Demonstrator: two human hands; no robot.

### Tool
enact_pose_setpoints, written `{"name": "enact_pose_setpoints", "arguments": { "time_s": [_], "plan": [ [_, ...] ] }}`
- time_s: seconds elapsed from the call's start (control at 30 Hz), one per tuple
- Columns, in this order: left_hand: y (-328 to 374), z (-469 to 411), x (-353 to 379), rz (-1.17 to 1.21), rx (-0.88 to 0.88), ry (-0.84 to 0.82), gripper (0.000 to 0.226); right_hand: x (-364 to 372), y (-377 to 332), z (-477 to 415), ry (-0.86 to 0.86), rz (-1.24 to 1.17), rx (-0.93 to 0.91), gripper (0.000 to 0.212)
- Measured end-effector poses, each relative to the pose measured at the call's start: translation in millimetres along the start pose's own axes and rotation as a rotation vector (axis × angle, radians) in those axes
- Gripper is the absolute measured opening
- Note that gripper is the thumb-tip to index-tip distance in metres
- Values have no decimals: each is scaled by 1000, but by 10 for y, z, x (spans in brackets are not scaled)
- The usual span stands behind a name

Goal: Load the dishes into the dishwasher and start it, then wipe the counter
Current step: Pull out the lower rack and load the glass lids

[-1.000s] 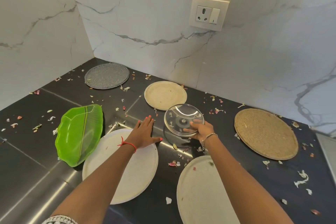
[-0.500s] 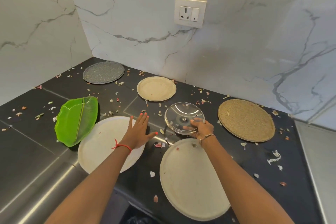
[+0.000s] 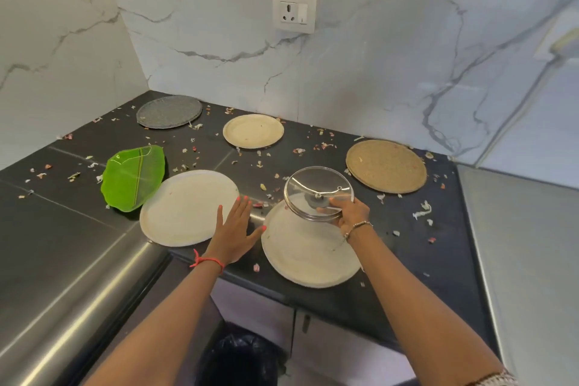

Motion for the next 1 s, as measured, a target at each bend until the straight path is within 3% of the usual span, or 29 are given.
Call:
{"name": "enact_pose_setpoints", "arguments": {
  "time_s": [0.33, 0.7, 1.0],
  "plan": [
    [356, 887, 205, 61, 129, 66, 102, -619, 580, 916, 71, -96, -56, 16],
    [916, 1998, 797, 50, 217, -81, 106, -1530, 1396, 1742, 78, -70, -50, 22],
    [1440, 2562, 1335, 67, 274, -184, 108, -2478, 2038, 2270, 12, -11, 91, 18]
  ]
}}
Point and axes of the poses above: each hand's wrist, its own z-axis away from the middle knuckle, its own x-axis out of the palm, y = z × x, the point moved 1 cm from there along -z, towards the middle knuckle, and after that the axes turned 12 degrees about x, right-handed, at the moved point
